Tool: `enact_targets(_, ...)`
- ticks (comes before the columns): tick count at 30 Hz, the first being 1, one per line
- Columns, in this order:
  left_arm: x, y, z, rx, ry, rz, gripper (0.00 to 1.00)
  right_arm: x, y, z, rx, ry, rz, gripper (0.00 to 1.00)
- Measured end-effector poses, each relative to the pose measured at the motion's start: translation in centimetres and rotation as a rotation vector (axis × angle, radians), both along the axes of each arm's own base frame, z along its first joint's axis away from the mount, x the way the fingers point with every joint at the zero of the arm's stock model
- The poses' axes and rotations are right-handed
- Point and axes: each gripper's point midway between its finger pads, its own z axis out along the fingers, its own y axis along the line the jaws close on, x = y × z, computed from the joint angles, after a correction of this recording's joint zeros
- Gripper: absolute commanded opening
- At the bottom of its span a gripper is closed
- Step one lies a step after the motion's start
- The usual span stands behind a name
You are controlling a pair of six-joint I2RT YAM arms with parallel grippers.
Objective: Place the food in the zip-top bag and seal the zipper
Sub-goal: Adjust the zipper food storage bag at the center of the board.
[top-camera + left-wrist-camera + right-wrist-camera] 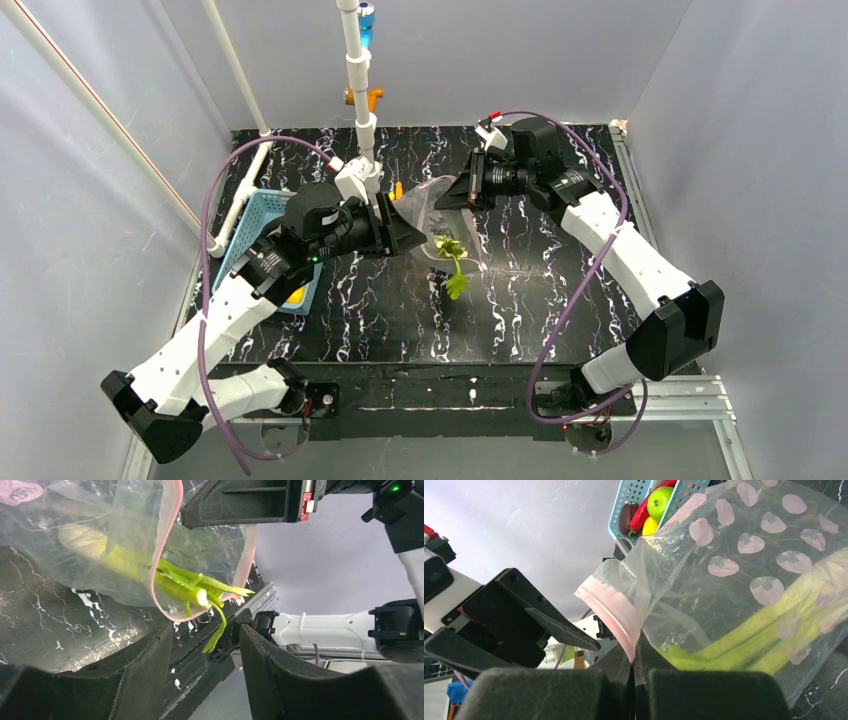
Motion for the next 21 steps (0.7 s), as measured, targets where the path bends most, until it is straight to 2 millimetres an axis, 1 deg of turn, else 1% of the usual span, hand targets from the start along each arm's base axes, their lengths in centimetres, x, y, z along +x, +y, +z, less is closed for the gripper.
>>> enact_targets(2,0.1,0.2,-0.2,0.014,-0.006,0.008,0.49,0.0,0.0,0.2,0.002,-0.007,0.003,0.01)
enact_targets(4,0.6,0.2,-1.0,0.038,0.003,0.016,0.47,0.0,0.0,0.2,0.002,-0.008,0.006,0.01)
enact_targets(9,2.1,-0.5,-3.9,0.112,0.056,0.034,0.32,-0.2,-0.1,-0.1,-0.009,-0.001,0.009,0.01)
enact_targets(10,2.4,-0.6,-4.5,0.126,0.065,0.038,0.26,-0.3,-0.2,-0.2,-0.012,0.003,0.010,0.01)
enact_targets(12,2.8,-0.8,-5.2,0.139,0.074,0.045,0.19,-0.4,-0.2,-0.3,-0.018,0.004,0.012,0.01)
enact_targets(15,3.2,-1.1,-5.1,0.126,0.068,0.047,0.15,-0.5,-0.4,-0.6,-0.032,0.001,0.016,0.01)
enact_targets(17,3.4,-1.5,-4.7,0.103,0.057,0.043,0.02,-0.6,-0.4,-0.8,-0.050,-0.008,0.016,0.01)
enact_targets(18,3.5,-1.8,-4.5,0.092,0.054,0.040,0.00,-0.6,-0.5,-0.8,-0.060,-0.014,0.016,0.02)
enact_targets(19,3.6,-1.9,-4.4,0.083,0.054,0.039,0.00,-0.6,-0.5,-0.8,-0.069,-0.022,0.017,0.08)
enact_targets(21,3.8,-2.2,-4.4,0.067,0.055,0.041,0.00,-0.6,-0.7,-0.5,-0.090,-0.049,0.017,0.25)
